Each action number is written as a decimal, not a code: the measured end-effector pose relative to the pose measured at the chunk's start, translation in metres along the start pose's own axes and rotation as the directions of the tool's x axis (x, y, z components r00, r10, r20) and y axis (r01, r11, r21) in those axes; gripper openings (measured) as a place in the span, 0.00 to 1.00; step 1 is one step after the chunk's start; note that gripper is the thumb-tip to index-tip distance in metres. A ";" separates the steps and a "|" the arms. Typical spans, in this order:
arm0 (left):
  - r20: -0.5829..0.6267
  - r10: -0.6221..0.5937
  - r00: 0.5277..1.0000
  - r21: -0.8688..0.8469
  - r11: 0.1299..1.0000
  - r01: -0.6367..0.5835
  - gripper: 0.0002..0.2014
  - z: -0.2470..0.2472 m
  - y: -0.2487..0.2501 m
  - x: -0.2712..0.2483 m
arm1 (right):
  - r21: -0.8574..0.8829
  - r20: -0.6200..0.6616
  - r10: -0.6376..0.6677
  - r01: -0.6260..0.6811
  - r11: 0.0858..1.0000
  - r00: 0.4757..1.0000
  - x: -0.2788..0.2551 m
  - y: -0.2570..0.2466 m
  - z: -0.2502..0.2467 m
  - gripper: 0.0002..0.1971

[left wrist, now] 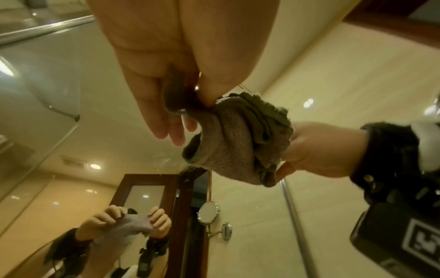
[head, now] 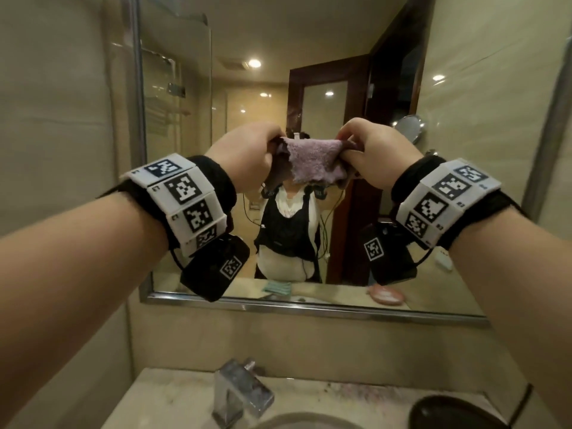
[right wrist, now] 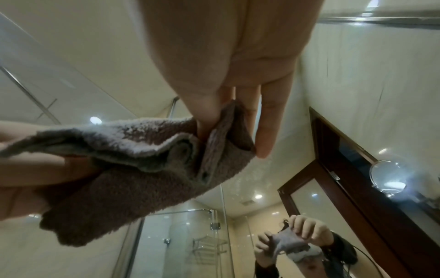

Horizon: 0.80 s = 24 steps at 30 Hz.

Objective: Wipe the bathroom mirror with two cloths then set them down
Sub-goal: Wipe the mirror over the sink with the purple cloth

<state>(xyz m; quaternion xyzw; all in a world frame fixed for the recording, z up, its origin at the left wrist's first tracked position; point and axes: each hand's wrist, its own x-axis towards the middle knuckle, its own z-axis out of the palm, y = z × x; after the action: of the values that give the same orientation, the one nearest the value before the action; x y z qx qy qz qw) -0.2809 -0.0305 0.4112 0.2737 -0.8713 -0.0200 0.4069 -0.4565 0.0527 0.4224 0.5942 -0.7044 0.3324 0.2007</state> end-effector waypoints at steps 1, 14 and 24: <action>0.009 0.000 1.000 -0.032 0.999 0.000 0.15 -0.001 -0.001 -0.008 | 0.016 0.000 -0.007 0.007 1.000 1.000 -0.008 -0.002 0.001 0.12; 0.167 -0.217 0.962 -0.457 0.847 0.270 0.18 0.018 -0.030 -0.117 | 0.363 0.104 0.041 -0.076 0.929 0.994 -0.107 -0.022 0.069 0.08; 0.293 -0.373 0.880 -0.204 0.875 0.439 0.20 0.042 -0.093 -0.227 | 0.574 0.321 0.140 -0.309 0.758 0.937 -0.180 -0.051 0.174 0.08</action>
<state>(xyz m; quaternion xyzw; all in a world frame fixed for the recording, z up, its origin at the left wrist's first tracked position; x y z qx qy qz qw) -0.1507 -0.0052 0.2003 0.3902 -0.8265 -0.2551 0.3155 -0.3484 0.0526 0.1901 0.5752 -0.6436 0.4853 -0.1394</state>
